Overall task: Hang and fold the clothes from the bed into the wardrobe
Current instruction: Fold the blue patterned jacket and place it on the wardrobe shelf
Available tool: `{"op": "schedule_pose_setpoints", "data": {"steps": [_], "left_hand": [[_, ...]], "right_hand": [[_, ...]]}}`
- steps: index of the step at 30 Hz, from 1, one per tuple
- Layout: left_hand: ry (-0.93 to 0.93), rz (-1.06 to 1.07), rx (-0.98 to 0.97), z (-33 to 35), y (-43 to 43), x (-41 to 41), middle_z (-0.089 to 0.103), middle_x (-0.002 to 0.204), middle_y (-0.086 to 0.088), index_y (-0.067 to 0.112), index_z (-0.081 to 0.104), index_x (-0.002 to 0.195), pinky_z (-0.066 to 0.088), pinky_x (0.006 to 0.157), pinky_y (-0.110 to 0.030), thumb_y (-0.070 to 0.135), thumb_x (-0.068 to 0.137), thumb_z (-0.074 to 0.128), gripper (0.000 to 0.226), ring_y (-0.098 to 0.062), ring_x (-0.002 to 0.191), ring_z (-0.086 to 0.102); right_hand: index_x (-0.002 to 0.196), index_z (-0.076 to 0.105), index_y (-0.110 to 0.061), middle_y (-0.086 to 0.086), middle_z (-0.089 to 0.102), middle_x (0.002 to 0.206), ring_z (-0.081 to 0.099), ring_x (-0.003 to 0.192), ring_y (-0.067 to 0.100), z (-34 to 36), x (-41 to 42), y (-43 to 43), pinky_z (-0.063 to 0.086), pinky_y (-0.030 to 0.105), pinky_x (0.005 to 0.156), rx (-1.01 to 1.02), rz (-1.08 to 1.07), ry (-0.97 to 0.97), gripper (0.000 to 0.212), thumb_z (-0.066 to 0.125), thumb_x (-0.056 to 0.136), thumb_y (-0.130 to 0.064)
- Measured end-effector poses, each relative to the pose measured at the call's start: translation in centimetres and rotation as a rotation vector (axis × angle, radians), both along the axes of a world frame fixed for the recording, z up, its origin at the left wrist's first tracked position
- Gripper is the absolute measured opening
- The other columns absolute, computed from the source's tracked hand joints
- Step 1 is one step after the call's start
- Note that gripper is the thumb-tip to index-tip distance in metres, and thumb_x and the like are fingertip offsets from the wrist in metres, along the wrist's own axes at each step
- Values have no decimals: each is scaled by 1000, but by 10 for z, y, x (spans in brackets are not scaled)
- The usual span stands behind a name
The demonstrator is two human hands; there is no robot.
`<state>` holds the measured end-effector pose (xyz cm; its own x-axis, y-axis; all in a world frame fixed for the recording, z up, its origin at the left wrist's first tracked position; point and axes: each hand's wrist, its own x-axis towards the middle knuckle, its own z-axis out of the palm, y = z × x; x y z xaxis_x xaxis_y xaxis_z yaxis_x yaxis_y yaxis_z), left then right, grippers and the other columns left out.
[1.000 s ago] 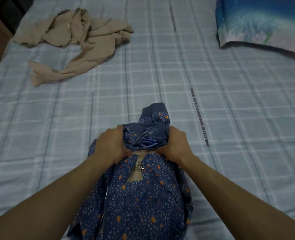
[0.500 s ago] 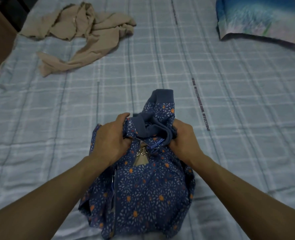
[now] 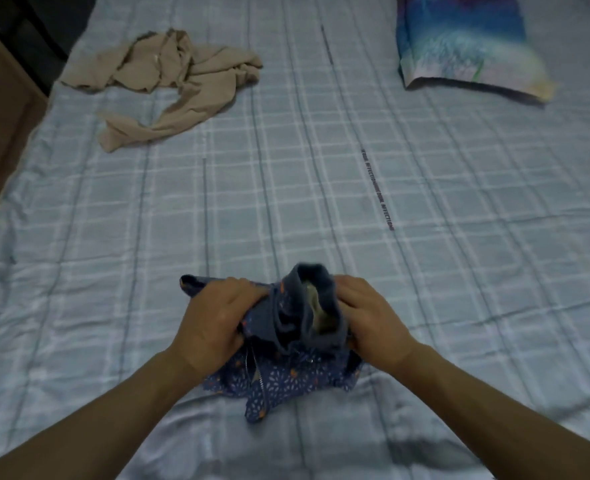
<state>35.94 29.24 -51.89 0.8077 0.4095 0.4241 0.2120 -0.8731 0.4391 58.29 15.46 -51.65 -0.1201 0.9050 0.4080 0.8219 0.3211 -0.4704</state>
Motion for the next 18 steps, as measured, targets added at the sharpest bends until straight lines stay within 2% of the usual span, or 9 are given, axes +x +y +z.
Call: {"op": "schedule_pose_setpoints", "data": {"steps": [4, 6, 8, 11, 13, 14, 15, 16, 18], "left_hand": [[228, -93, 126, -14, -23, -25, 62, 97, -4, 18, 58, 113, 40, 67, -36, 16, 77, 51, 36, -24, 83, 55], [419, -108, 114, -24, -30, -35, 59, 106, -1, 21, 59, 117, 43, 70, -36, 19, 73, 56, 45, -24, 89, 56], [570, -131, 4, -25, -34, -41, 55, 120, 0, 22, 55, 128, 48, 80, -38, 21, 70, 61, 59, -22, 101, 54], [610, -164, -215, -13, -36, -44, 50, 137, 0, 18, 48, 142, 39, 102, -30, 34, 78, 39, 66, -20, 116, 50], [549, -135, -394, 2, -37, -39, 64, 122, 0, 19, 63, 125, 41, 95, -31, 46, 87, 28, 58, -18, 106, 58], [527, -72, -443, 7, -36, -33, 70, 101, 3, 23, 69, 103, 45, 85, -35, 55, 90, 26, 56, -16, 91, 62], [529, 3, -444, 12, -36, -27, 67, 80, 7, 24, 65, 83, 47, 74, -37, 66, 90, 24, 59, -13, 75, 60], [542, 61, -391, 16, -36, -20, 61, 70, 6, 23, 58, 73, 47, 66, -37, 73, 88, 26, 61, -12, 66, 56], [516, 114, -183, 17, -39, -9, 59, 82, 8, 28, 58, 83, 49, 69, -37, 75, 83, 38, 51, -13, 78, 54]], "right_hand": [[116, 64, -8, 9, 61, 127, 56, 119, 29, -13, -10, -39, 44, 40, 100, -141, 65, -161, 23, 50, 101, -18], [121, 61, -11, 7, 55, 136, 49, 127, 26, -14, -14, -50, 41, 42, 104, -284, 96, -154, 28, 52, 95, -16], [129, 55, -13, 6, 47, 144, 40, 135, 23, -9, -16, -53, 33, 42, 111, -442, 129, -141, 48, 58, 82, -20], [139, 48, -19, 1, 39, 150, 33, 140, 16, 8, -15, -49, 21, 38, 118, -749, 155, -40, 81, 71, 72, -58], [128, 55, -26, -7, 55, 134, 50, 124, 11, 23, -20, -38, 36, 38, 110, -890, 32, 222, 82, 54, 70, -84], [120, 58, -28, -9, 61, 121, 57, 112, 9, 29, -26, -32, 44, 38, 102, -856, -86, 312, 77, 46, 72, -86], [116, 58, -27, -9, 62, 114, 58, 106, 10, 31, -33, -26, 46, 39, 96, -775, -215, 295, 73, 40, 75, -85], [120, 56, -26, -6, 59, 117, 55, 108, 12, 31, -42, -21, 46, 39, 97, -686, -323, 185, 74, 36, 77, -83], [140, 43, -24, 4, 43, 141, 40, 131, 22, 22, -59, -16, 35, 42, 109, -582, -420, -70, 86, 31, 78, -82]]}}
